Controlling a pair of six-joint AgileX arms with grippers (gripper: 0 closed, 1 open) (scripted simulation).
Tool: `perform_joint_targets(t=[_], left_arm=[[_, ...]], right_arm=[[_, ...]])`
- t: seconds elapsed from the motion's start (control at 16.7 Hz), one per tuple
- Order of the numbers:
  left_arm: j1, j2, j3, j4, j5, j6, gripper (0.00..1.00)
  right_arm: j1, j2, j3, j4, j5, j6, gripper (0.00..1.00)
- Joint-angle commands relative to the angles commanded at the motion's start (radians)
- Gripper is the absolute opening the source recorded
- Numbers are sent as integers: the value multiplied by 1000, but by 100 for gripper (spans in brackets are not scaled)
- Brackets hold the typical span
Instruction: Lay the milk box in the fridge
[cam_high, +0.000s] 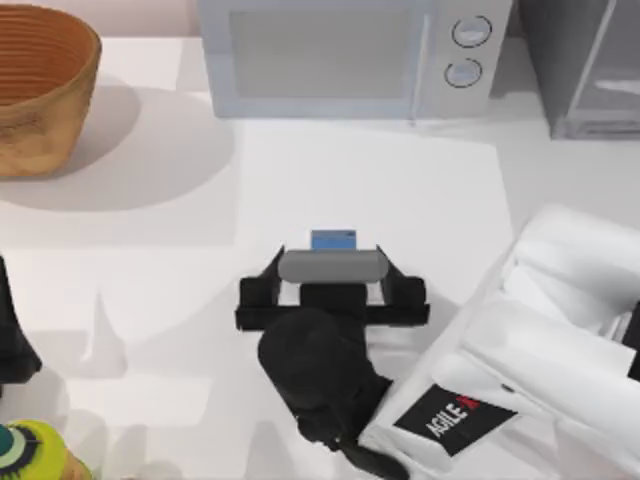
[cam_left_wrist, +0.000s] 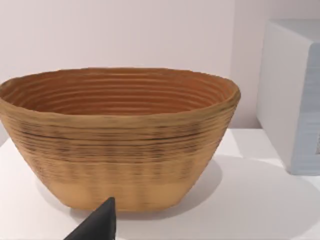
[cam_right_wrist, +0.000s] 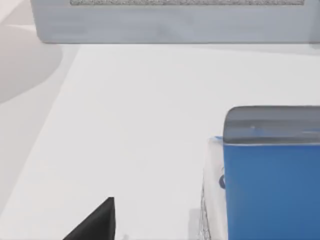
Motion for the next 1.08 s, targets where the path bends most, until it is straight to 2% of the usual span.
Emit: perform_joint_targets(t=[0.18, 0.42, 1.08], left_arm=[[0, 0, 0, 0, 0, 0, 100], [0, 0, 0, 0, 0, 0, 100], [0, 0, 0, 0, 0, 0, 100]], right_arm=[[-44, 39, 49, 15, -40, -30, 100], [-48, 42, 53, 16, -44, -32, 100], [-48, 42, 53, 16, -44, -32, 17]])
